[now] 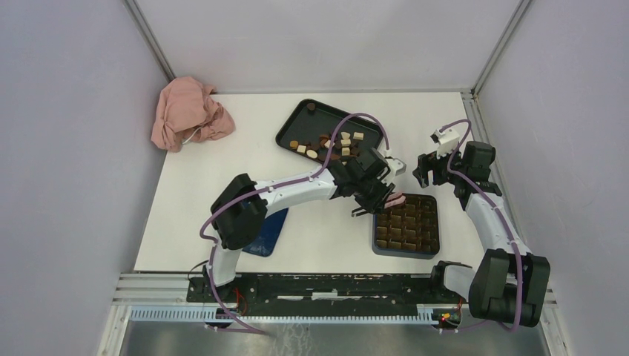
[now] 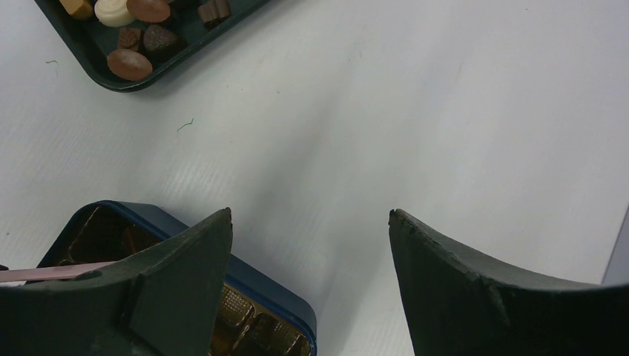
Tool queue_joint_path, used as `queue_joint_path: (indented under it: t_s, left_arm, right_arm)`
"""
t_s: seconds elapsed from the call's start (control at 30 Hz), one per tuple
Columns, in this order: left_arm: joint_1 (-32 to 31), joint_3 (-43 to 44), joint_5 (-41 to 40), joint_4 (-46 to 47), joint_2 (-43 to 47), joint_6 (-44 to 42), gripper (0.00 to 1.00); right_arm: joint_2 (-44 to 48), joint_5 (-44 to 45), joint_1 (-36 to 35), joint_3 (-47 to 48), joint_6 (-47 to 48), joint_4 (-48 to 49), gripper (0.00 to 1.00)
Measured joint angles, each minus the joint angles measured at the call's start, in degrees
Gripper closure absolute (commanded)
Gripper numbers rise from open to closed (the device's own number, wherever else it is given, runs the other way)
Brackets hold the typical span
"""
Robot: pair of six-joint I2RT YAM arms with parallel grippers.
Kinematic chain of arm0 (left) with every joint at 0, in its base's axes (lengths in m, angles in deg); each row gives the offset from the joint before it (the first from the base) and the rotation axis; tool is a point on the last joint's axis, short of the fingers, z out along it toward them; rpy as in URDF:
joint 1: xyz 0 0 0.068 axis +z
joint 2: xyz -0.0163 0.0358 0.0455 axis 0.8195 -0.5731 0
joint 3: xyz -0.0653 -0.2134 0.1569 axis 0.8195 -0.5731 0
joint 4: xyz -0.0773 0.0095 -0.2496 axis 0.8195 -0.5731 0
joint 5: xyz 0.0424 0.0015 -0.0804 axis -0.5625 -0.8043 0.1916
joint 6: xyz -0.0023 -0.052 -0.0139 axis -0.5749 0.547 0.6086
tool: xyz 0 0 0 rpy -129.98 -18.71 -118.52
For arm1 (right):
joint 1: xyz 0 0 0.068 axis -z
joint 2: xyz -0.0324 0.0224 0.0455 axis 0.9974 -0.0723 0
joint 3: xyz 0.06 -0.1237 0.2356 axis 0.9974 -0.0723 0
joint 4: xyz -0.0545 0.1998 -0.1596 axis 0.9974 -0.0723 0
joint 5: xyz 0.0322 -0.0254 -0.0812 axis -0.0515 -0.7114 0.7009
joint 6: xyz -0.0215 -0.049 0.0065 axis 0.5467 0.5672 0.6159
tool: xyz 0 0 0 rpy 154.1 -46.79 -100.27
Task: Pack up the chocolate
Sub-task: Place the fake chocolate in the packing box.
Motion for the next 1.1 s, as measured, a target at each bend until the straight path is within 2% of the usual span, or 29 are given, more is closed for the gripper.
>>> queue_joint_path:
  t_s: [0.2,0.43,1.1]
  left_arm:
    - [-0.1,0.0,-0.3,-0.5,-0.1,0.0,0.63]
    - [-0.1,0.7,-0.4,-0.5,-0.3,0.0,0.59]
    - [-0.1,1.2,-0.3,-0.9,-0.3,0.0,0.6]
  right_arm:
    - [0.0,0.0,0.0,0.0,0.0,0.0,0.17]
    - [0.0,0.0,0.0,0.0,0.0,0.0,0.17]
    - [0.0,-0.2,0.0,0.0,0.0,0.0,0.17]
